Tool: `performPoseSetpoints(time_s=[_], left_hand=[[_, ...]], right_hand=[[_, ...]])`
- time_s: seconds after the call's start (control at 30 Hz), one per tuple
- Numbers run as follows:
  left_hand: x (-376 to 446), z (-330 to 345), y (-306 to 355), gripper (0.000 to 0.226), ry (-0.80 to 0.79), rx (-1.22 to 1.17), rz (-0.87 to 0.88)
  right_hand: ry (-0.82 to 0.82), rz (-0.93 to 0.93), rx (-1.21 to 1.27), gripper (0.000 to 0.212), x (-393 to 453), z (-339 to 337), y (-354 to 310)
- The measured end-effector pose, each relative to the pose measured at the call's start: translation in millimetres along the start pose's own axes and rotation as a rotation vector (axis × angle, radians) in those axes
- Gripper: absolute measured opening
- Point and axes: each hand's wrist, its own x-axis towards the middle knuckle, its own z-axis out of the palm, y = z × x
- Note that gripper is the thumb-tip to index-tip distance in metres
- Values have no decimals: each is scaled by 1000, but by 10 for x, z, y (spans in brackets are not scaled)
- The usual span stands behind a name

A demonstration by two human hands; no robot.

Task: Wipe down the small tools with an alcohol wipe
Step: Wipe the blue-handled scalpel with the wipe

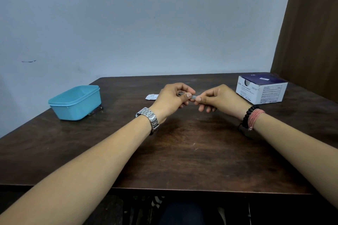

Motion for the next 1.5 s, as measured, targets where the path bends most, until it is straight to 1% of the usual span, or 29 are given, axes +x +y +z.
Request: performPoseSetpoints(time_s=[0.3,0.5,0.67,0.83,1.03,1.3,1.37,1.5], left_hand=[[0,-45,26,13,57,-38,12],[-16,-28,-3,12,-52,24,4],[-10,-27,29,9,16,0,18],[5,-36,28,13,66,-4,28],[22,-55,19,12,81,4,27],[14,-99,40,10,123,-53,11],[8,-87,28,10,116,-44,14],[-8,-42,12,11,43,-8,15]], right_hand=[[-4,-1,-5,22,14,-17,3],[-42,-23,-24,25,-23,32,5],[-30,-26,-1,24,8,21,-21],[-38,-30,10,25,18,8,-20],[-52,-32,11,25,24,-4,-16],[-28,-16,16,25,9,-33,1],[-35,-14,11,26,8,-28,8],[-56,-29,-17,25,-7,4,26]])
